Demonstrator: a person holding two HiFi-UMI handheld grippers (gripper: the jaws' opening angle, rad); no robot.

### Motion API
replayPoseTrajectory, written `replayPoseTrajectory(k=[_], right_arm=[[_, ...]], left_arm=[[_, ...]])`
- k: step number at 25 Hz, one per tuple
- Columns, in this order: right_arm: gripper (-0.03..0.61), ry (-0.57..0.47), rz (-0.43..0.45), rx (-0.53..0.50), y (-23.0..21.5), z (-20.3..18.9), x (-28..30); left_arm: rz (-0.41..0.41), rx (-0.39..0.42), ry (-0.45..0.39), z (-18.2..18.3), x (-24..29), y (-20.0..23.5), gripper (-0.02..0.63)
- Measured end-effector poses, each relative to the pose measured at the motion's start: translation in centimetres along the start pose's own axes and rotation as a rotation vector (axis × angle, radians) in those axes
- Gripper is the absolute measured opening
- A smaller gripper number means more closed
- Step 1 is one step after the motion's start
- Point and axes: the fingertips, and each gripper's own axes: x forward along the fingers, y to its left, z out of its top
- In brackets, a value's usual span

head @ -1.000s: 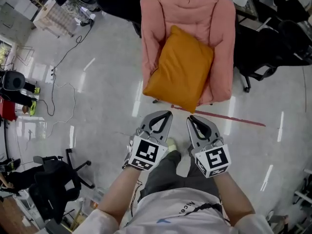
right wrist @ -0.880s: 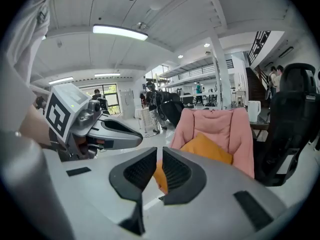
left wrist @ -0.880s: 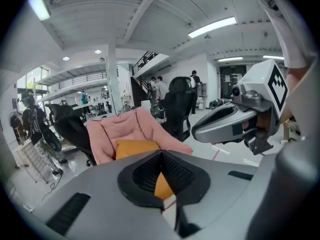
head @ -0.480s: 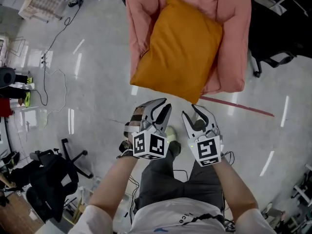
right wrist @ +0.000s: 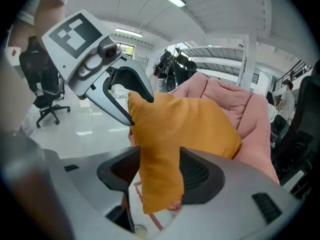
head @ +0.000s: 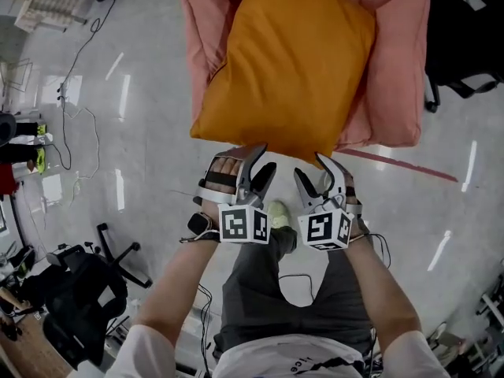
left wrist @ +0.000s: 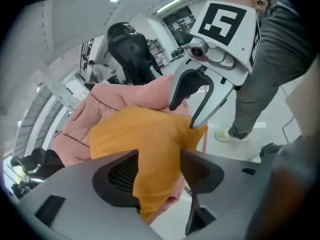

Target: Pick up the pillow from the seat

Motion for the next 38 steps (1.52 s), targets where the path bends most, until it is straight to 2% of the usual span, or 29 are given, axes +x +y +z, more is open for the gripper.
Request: replayPoseTrajectory(k=[6,12,16,18,22,27,32,38], right_arm=[[0.288,0.054,-0.05,-0.139,0.7,-3.8,3.9],[0.293,0.111,-0.098,-0.267,1.1,-6.2,6.5],[0.222,0.121,-0.107,-0.274,0.5,-7.0,7.9],[0.177,0.118,-0.109,-0.266,0.3,-7.0,8.1],[0.099,0.113,-0.102,-0.25,-0.1,-5.8,7.2],[0.04,0.12,-0.086,-0.248,-1.5,-3.7,4.4],[0.032,0.113,-0.091,-0.255,-3.4,0.6,0.3],[0.025,0.093,-0.124,-0.259,-6.7,6.8,-5.3]], left_arm=[[0.043,0.139,0.056,-2.3,3.5,-0.8,0.318],[0.054,0.185,0.084,-4.1,6.0,-1.6,0.322],[0.059,0.185,0.082,-4.4,7.5,-1.6,0.321],[0.062,0.178,0.08,-4.4,7.8,-1.4,0.292],[0.049,0.177,0.074,-3.7,7.1,-1.1,0.162],[0.018,0.113,0.047,-1.4,5.2,0.4,0.083],[-0.001,0.049,0.015,1.8,1.0,3.3,0.061],[0.027,-0.001,-0.043,7.0,-4.9,8.4,0.057]])
